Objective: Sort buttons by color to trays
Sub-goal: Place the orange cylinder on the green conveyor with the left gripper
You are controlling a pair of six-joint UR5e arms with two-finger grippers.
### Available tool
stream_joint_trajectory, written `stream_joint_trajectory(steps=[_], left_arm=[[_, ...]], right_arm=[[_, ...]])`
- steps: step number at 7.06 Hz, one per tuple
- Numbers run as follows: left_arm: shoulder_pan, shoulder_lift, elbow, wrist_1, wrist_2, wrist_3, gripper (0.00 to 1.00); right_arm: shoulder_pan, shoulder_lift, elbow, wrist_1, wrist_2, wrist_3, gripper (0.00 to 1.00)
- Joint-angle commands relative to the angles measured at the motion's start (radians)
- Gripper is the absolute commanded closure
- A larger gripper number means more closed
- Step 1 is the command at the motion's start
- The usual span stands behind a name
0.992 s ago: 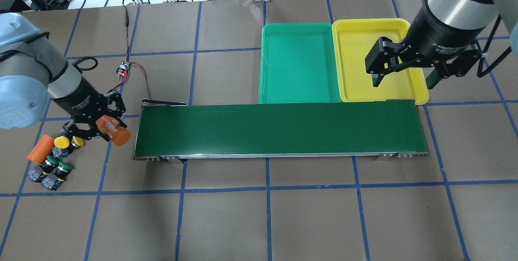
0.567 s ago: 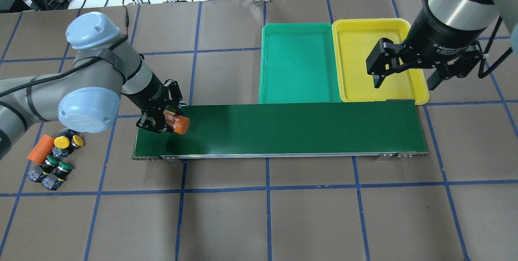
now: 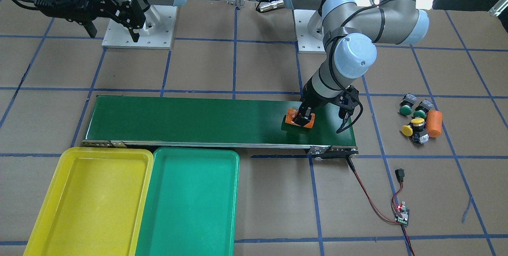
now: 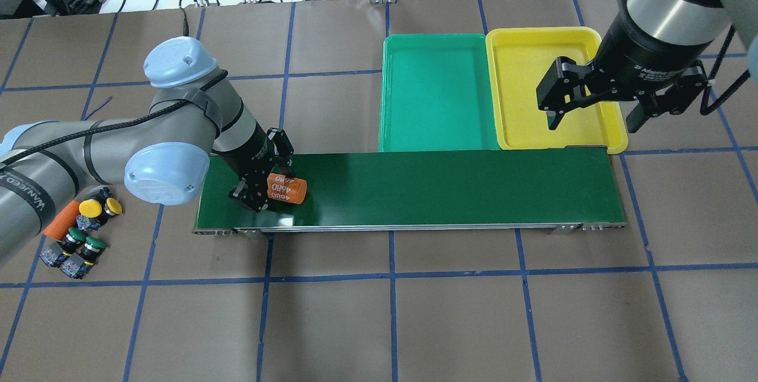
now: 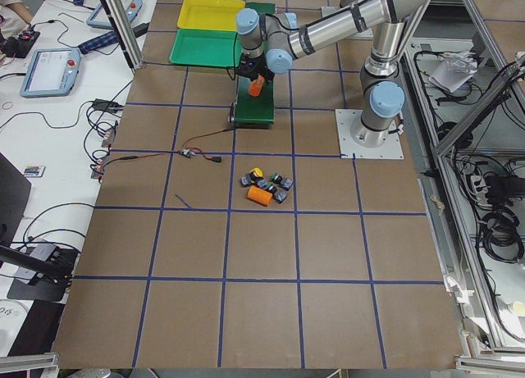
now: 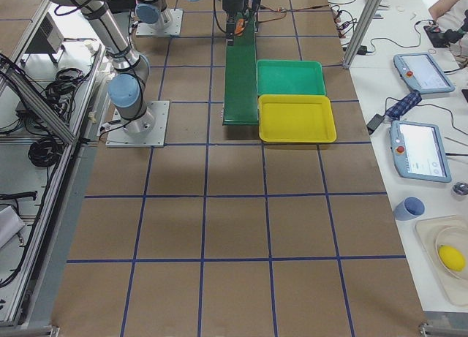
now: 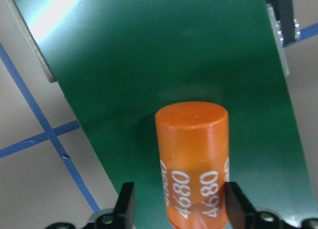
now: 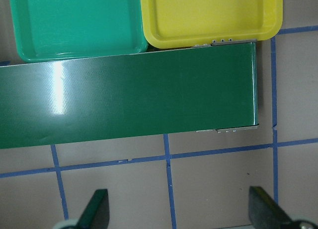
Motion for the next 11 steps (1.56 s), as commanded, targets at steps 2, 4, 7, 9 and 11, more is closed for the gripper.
stream_joint_trajectory(steps=[2,4,7,9,11], left_arm=[[0.161,0.049,0.014,-0.006,0.015,0.307,0.09],[0.363,0.07,0.006,-0.009,0.069,0.713,0.08],[0.557,0.017,0.003,0.043,0.077,1.26,0.05],[0.57,-0.048,0.003,0.144,0.193,1.55,0.06],[0.606,-0.106,0.012,0.203,0.291,1.63,0.06]], right_arm=[[0.0,0.0,0.001,-0.001,0.0,0.0,0.0],[0.002,-0.002,0.001,-0.001,0.001,0.002,0.0],[0.002,-0.002,0.001,-0.001,0.006,0.002,0.0],[0.001,-0.002,0.001,-0.004,0.008,0.002,0.0],[0.002,-0.002,0.001,-0.004,0.008,0.002,0.0]])
